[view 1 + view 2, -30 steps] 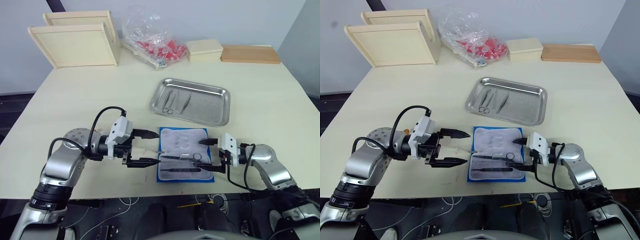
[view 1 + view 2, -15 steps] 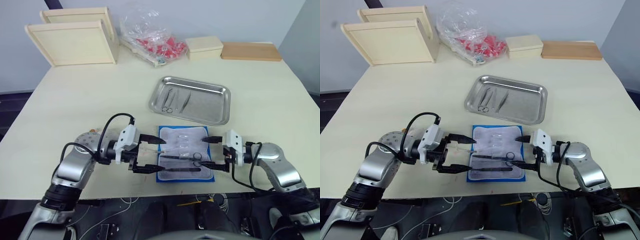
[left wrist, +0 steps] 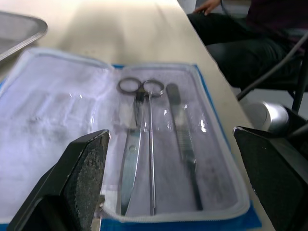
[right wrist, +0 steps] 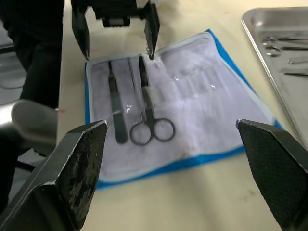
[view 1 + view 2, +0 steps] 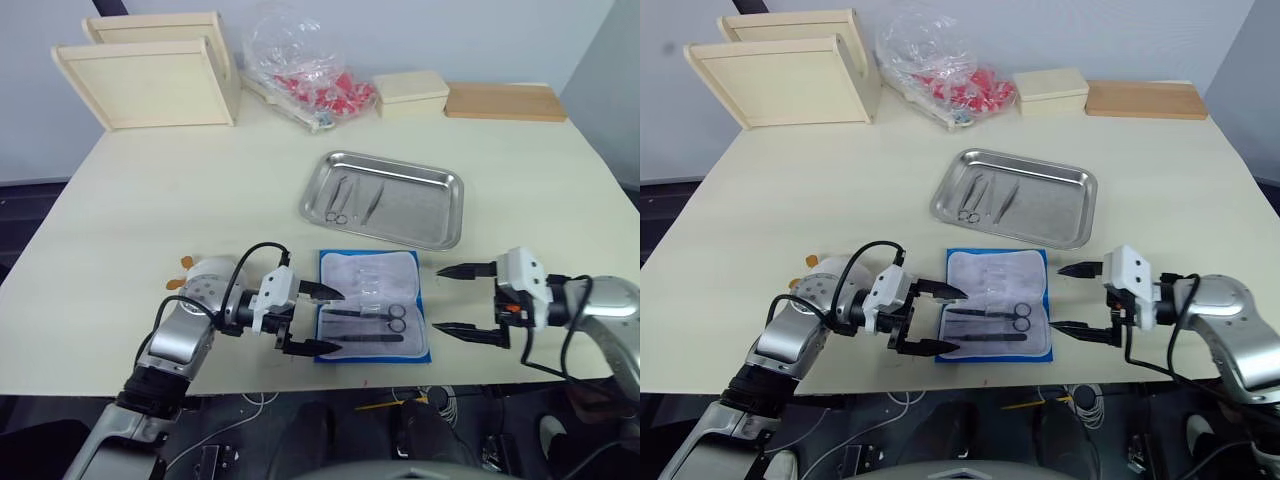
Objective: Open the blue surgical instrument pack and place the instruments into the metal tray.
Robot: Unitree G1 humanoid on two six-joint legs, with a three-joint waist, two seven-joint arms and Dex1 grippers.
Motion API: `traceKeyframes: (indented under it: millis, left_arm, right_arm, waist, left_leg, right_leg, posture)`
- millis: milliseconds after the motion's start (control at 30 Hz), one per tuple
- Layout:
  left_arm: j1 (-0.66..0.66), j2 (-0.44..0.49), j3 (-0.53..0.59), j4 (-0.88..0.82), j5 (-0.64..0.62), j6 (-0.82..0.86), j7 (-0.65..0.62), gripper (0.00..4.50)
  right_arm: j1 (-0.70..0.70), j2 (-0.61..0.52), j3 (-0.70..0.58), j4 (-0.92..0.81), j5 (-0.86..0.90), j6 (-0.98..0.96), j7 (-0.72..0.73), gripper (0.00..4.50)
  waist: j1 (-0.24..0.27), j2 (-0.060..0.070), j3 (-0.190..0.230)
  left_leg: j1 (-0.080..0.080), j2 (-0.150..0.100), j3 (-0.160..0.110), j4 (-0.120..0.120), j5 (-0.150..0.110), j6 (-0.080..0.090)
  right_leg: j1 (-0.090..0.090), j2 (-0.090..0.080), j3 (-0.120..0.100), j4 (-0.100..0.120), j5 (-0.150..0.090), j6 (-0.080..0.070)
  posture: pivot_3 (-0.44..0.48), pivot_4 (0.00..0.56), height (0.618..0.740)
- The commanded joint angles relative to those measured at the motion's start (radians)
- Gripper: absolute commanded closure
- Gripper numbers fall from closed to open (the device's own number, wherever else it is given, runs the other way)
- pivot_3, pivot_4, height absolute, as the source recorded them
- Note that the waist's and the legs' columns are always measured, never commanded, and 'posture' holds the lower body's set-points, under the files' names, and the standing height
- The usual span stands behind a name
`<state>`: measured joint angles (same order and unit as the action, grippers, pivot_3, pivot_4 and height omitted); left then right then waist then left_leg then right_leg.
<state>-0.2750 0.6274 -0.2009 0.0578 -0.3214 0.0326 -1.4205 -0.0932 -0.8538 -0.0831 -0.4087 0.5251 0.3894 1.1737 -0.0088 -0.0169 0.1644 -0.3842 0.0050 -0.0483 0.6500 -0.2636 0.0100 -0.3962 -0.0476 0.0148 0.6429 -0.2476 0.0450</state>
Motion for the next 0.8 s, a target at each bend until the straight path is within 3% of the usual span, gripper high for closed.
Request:
traceKeyframes:
  millis: [33,500,800]
  left_arm:
    - [-0.027,-0.017,-0.012,0.019,0.011,-0.036,-0.005,0.14]
    - [-0.075,-0.055,-0.076,0.211,0.102,-0.13,-0.04,0.14]
    - [-0.068,-0.06,-0.086,0.235,0.122,-0.131,-0.039,0.14]
  right_arm:
    - [0.006,-0.037,-0.08,-0.069,0.073,0.038,0.004,0.0]
    - [0.051,-0.115,-0.273,-0.184,0.271,0.188,-0.046,0.0]
    - [0.062,-0.112,-0.239,-0.18,0.217,0.148,-0.054,0.0]
  waist:
    - [0.001,0.0,0.0]
    - [0.003,0.0,-0.001]
    - [0.003,0.0,-0.002]
  left_leg:
    - [0.0,0.0,0.0,0.0,0.0,0.0]
    - [0.001,0.0,0.0,0.001,0.0,0.0]
    - [0.003,0.0,0.0,0.001,0.0,0.0]
  right_leg:
    - [0.0,0.0,0.0,0.0,0.0,0.0]
    - [0.002,0.0,-0.001,0.0,0.0,0.0]
    - [0.004,0.0,0.0,0.0,0.0,0.0]
  posture:
    - [0.0,0.15,0.74]
    - [0.0,0.15,0.74]
    - [0.0,0.15,0.74]
